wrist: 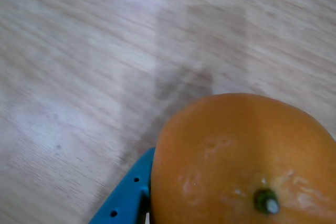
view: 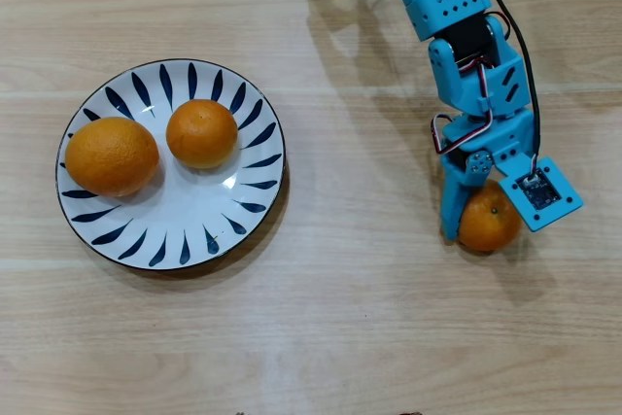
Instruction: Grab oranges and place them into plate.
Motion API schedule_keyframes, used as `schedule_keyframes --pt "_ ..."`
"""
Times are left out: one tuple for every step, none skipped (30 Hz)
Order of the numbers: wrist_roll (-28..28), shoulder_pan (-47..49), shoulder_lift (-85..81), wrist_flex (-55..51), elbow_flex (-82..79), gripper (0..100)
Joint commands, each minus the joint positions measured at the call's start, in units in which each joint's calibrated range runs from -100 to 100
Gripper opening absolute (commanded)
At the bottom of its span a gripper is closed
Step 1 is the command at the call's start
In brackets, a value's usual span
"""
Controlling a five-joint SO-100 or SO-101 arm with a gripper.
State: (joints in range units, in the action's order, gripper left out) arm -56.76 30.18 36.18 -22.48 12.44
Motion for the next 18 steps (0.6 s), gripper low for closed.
schedule_keyframes --pt "3.75 -3.17 -9.89 -0.6 -0.26 32" --pt "4.64 -3.89 -12.18 -1.54 -0.99 32" --pt "6.89 -5.75 -16.99 -4.29 -2.62 32" --pt "7.93 -6.79 -19.61 -5.75 -3.34 32" --pt "8.87 -7.84 -22.24 -7.21 -4.15 32" --pt "9.97 -9.13 -24.94 -8.59 -5.06 32" --pt "11.22 -10.42 -27.56 -9.88 -5.78 32" --pt "12.64 -11.79 -30.27 -10.82 -6.51 32" --pt "14.36 -13.25 -32.89 -11.6 -7.14 32" --pt "16.19 -14.78 -35.59 -11.94 -7.96 32" --pt "18.07 -16.47 -38.21 -12.2 -8.77 32" --pt "19.95 -18.25 -40.66 -12.2 -9.59 32" --pt "21.68 -20.02 -43.03 -12.2 -10.31 32" --pt "23.46 -21.96 -45.06 -12.2 -11.13 32" --pt "25.08 -23.89 -47.0 -12.11 -11.94 32" --pt "26.65 -25.91 -48.61 -11.86 -12.85 32" --pt "27.9 -27.76 -50.13 -11.68 -13.75 32" --pt "28.89 -29.7 -51.14 -11.6 -14.93 32"
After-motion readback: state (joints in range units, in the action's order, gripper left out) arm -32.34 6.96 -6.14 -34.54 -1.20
